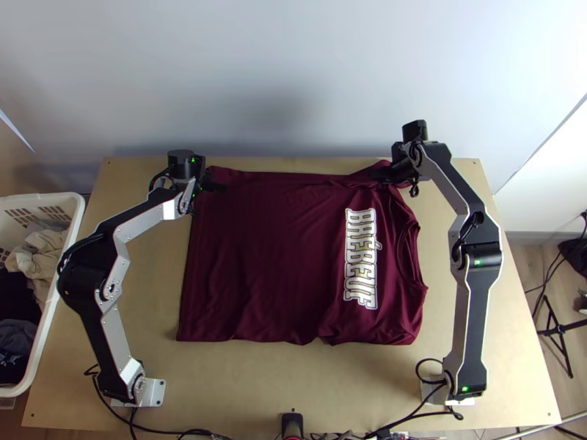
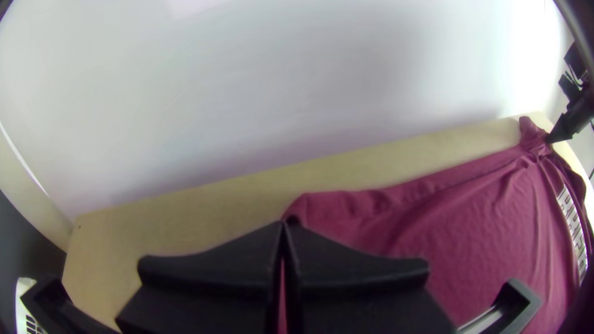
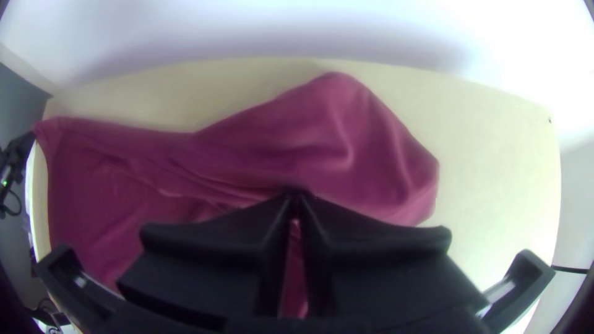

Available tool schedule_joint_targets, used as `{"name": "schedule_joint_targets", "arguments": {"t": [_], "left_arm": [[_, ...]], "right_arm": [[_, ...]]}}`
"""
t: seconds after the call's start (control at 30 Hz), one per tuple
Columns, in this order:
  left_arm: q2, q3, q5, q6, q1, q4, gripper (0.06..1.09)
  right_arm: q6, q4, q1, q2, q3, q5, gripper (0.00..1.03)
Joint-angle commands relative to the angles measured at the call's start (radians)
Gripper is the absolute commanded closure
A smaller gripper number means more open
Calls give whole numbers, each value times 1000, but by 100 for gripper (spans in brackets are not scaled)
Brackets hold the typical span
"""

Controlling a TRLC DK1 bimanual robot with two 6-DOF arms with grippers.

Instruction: Fold the t-shirt

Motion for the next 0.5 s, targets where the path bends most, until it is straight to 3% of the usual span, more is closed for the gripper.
{"name": "schedule_joint_targets", "arguments": {"t": [0.0, 0.47], "left_arm": [[-2, 10, 0, 1, 0, -7, 105], [-62, 60, 0, -1, 20, -40, 105]], "right_arm": [[-12, 4, 3, -5, 7, 0, 100], [-3, 21, 12, -58, 96, 0, 100]]}}
